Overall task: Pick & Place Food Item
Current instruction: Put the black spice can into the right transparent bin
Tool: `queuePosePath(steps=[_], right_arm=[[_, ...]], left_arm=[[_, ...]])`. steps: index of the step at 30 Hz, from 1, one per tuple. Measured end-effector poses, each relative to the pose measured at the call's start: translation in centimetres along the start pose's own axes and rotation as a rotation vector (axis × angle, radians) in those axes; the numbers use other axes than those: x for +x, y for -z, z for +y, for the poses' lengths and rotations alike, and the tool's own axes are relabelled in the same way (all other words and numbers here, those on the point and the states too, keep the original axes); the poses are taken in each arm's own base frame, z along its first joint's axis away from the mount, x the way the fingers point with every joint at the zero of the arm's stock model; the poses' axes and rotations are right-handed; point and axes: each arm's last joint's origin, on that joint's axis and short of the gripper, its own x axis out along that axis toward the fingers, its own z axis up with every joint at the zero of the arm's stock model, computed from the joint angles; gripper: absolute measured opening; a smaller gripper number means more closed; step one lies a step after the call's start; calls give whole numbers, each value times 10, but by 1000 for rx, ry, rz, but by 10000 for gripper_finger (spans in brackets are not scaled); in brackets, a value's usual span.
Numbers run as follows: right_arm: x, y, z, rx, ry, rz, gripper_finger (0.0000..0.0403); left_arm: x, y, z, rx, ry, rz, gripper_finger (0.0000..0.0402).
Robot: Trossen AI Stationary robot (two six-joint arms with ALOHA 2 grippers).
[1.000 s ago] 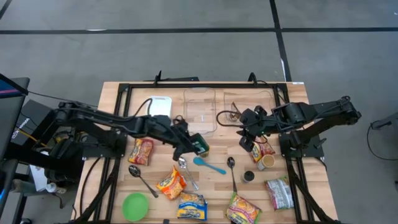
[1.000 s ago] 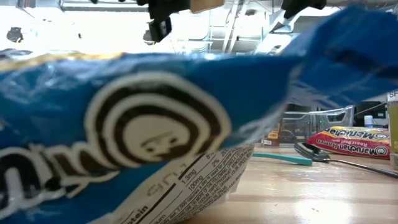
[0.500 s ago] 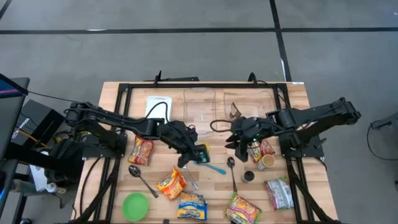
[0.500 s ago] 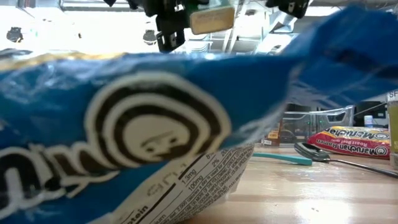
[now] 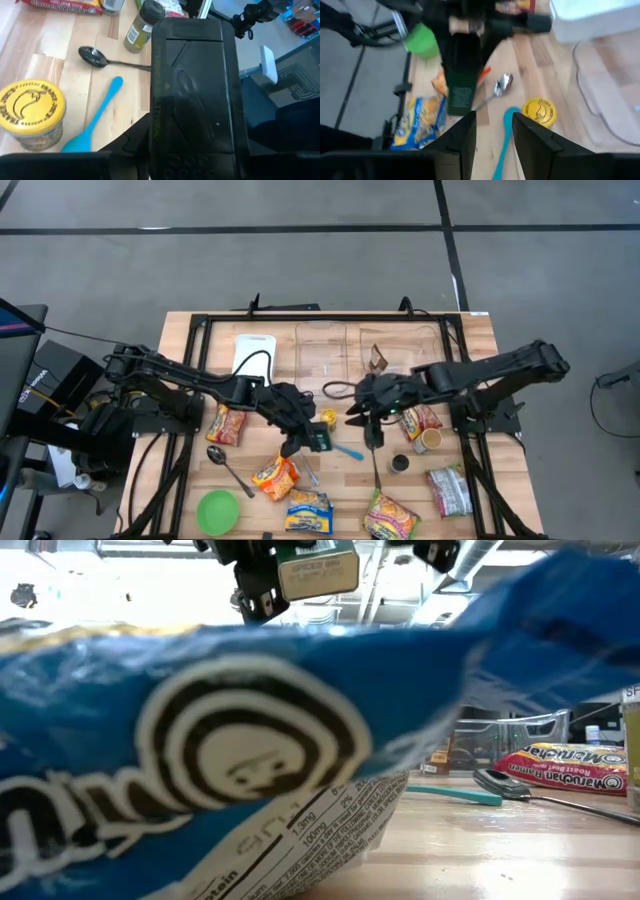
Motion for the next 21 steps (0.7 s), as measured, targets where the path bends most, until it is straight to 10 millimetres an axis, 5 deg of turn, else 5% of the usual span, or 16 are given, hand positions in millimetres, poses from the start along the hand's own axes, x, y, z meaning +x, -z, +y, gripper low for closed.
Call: queuePosePath(steps=[5,16,21], right_arm=[[15,0,-4,15,-54,53,120],[12,-10,-12,55,-92,-10,123],[12,-12,-17,74,-80,-14,160]], left_arm=[[0,0,2,21,-49,-10,122],[0,-4,3,81,-121,-74,124],[-1,-6,3,84,-117,-99,120]])
